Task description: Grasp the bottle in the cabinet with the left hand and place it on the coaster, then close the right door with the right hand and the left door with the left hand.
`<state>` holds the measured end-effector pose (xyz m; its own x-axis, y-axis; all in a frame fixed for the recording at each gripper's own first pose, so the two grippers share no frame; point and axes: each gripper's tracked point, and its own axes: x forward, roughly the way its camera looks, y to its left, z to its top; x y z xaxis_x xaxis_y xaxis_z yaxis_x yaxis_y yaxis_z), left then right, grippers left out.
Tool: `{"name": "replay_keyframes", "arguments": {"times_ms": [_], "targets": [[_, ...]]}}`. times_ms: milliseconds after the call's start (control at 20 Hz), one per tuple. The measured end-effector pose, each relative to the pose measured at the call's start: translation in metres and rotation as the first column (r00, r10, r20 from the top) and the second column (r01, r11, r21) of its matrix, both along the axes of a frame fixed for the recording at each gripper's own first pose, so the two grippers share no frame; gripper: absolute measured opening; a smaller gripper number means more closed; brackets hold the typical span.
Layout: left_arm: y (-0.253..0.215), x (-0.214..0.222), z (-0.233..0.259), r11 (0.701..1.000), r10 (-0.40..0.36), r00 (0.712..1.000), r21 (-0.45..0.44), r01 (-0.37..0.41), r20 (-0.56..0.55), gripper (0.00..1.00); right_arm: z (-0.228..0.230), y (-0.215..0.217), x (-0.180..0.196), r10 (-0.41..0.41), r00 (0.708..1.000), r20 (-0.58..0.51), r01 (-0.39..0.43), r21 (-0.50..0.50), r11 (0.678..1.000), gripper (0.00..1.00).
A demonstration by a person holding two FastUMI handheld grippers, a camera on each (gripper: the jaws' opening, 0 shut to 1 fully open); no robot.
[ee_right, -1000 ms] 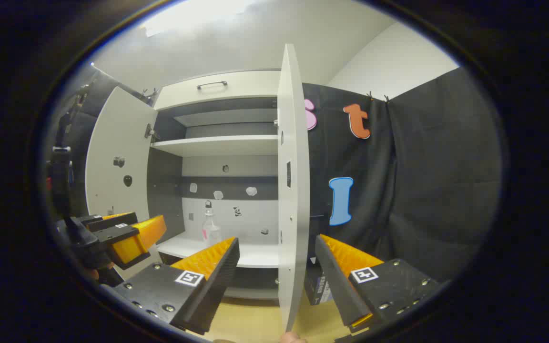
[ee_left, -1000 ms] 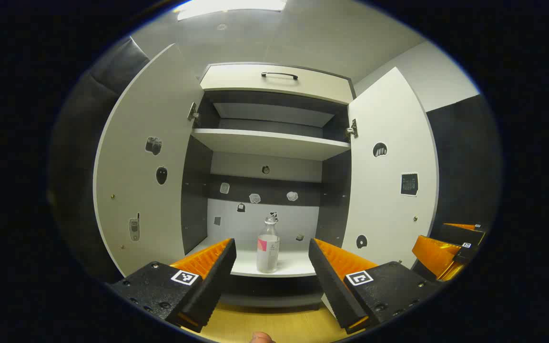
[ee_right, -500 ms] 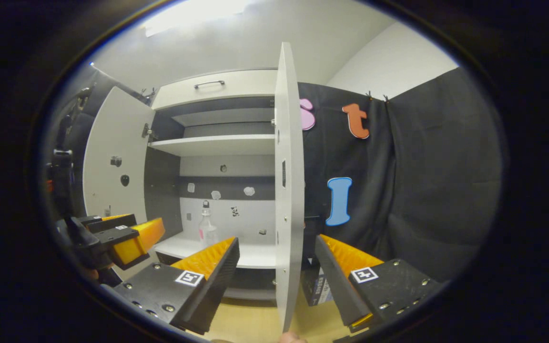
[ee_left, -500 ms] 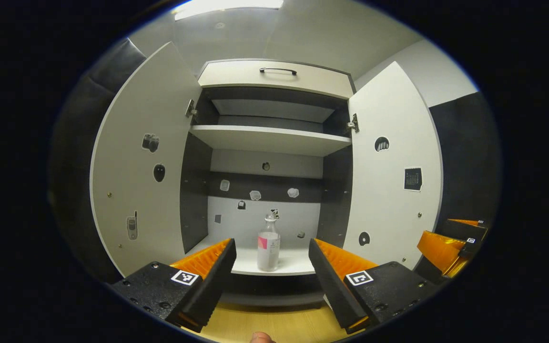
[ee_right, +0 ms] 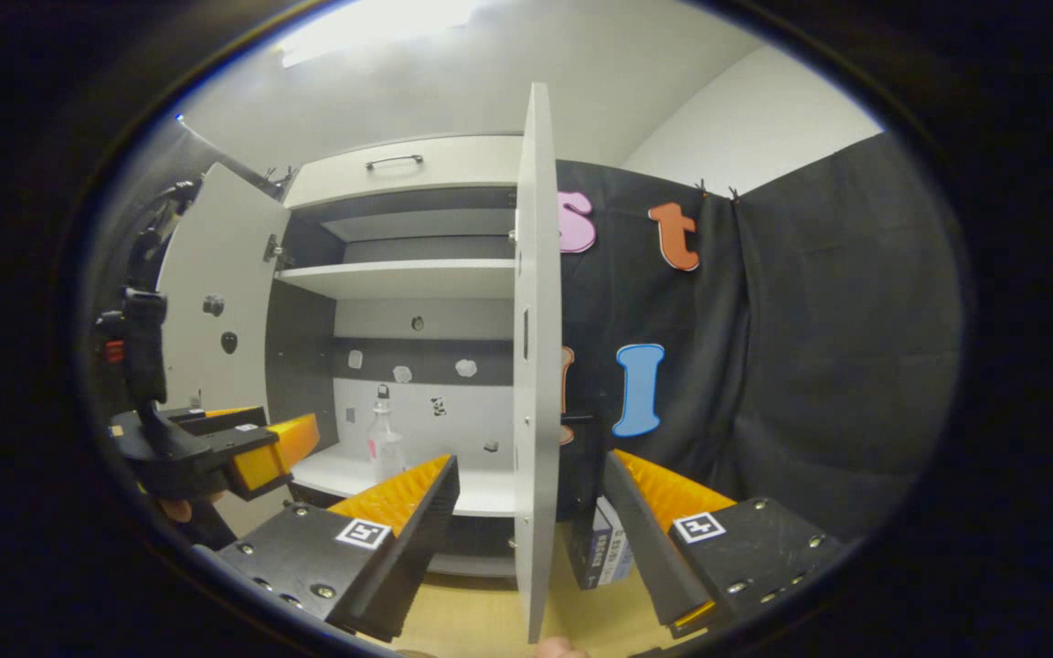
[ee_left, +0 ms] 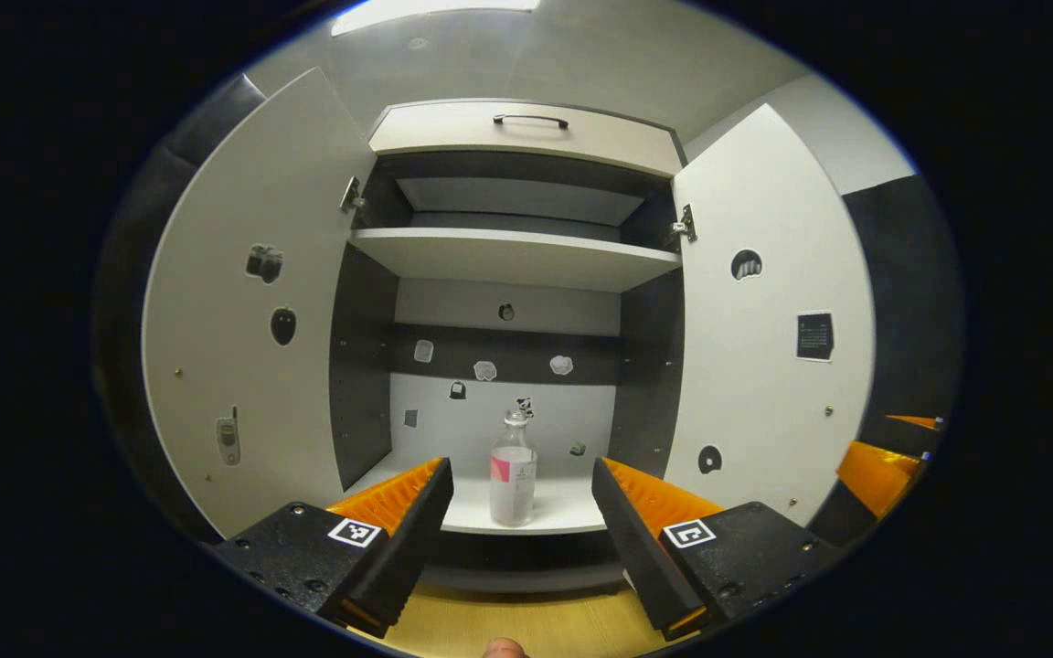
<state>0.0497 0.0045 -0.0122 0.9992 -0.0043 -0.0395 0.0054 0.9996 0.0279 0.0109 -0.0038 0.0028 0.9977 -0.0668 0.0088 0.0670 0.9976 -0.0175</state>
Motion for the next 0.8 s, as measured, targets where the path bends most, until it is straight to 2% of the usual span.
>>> {"name": "replay_keyframes", "arguments": {"times_ms": [150, 200, 350, 400, 500, 550, 750, 800], "targets": [[0.005, 0.038, -0.011, 1.0, 0.012, 1.0, 0.015, -0.012, -0.024, 0.96, -0.001, -0.004, 0.005, -0.054, 0.999, 0.002, 0.054, -0.008, 0.998, 0.96], [0.005, 0.052, -0.015, 1.0, 0.014, 0.999, 0.01, -0.013, -0.033, 0.96, -0.001, -0.005, 0.006, -0.074, 0.997, 0.003, 0.074, -0.013, 0.997, 0.92], [0.007, 0.097, -0.037, 1.0, 0.021, 0.997, 0.007, -0.021, -0.08, 0.96, -0.002, -0.013, 0.007, -0.139, 0.99, 0.006, 0.139, -0.022, 0.99, 0.92], [0.009, 0.111, -0.044, 1.0, 0.03, 0.995, 0.011, -0.029, -0.1, 0.96, -0.003, -0.015, 0.005, -0.161, 0.987, 0.005, 0.161, -0.025, 0.987, 0.96], [0.013, 0.14, -0.061, 0.999, 0.05, 0.989, 0.011, -0.049, -0.137, 0.96, -0.007, -0.024, 0.009, -0.202, 0.979, 0.001, 0.201, -0.028, 0.979, 0.96], [0.016, 0.149, -0.069, 0.998, 0.057, 0.986, 0.01, -0.056, -0.155, 0.96, -0.008, -0.033, 0.01, -0.219, 0.976, -0.001, 0.219, -0.03, 0.975, 0.93], [0.027, 0.182, -0.099, 0.996, 0.086, 0.972, 0.008, -0.086, -0.22, 0.97, -0.011, -0.052, 0.01, -0.267, 0.964, -0.015, 0.266, -0.037, 0.963, 0.93], [0.029, 0.188, -0.104, 0.996, 0.087, 0.969, 0.007, -0.088, -0.231, 0.95, -0.013, -0.055, 0.01, -0.271, 0.962, -0.02, 0.27, -0.039, 0.962, 0.96]]}}
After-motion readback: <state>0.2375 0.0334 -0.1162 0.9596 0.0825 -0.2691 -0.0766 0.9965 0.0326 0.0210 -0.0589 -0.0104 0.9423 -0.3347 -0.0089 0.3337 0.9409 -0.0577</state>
